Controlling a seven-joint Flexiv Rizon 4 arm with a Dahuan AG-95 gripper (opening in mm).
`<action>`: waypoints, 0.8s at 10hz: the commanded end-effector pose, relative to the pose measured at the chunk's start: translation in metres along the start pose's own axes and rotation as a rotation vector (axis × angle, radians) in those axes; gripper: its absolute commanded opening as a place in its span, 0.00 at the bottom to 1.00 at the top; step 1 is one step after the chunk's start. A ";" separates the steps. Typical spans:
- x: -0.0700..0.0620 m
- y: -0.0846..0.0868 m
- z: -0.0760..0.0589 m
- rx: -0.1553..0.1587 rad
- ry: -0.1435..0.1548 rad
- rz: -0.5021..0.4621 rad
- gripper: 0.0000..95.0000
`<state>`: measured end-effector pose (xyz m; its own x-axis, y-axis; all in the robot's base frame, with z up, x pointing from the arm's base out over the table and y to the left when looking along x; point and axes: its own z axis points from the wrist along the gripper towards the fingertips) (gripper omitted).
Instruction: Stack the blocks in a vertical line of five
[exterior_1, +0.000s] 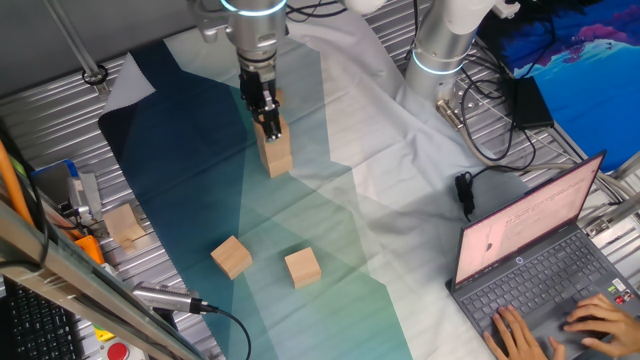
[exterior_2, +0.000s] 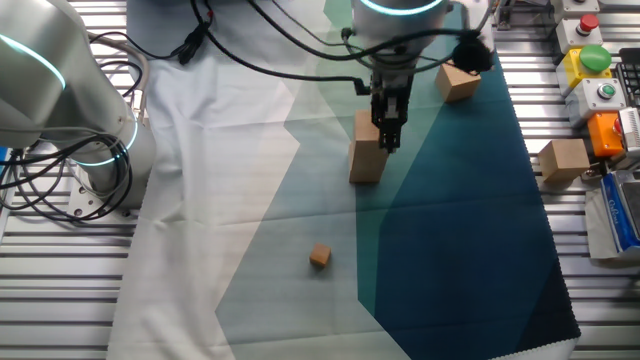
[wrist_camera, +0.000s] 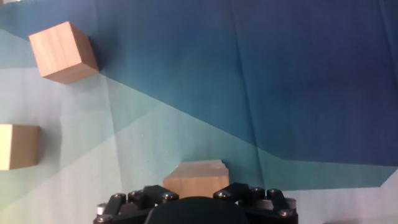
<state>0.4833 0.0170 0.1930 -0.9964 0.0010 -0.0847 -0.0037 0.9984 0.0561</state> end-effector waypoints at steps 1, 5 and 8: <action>-0.017 0.008 -0.006 0.000 -0.001 -0.023 0.80; -0.062 0.033 -0.005 0.008 0.005 -0.155 0.80; -0.091 0.065 0.020 0.017 0.013 -0.237 0.80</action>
<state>0.5699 0.0783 0.1887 -0.9729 -0.2170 -0.0801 -0.2194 0.9754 0.0220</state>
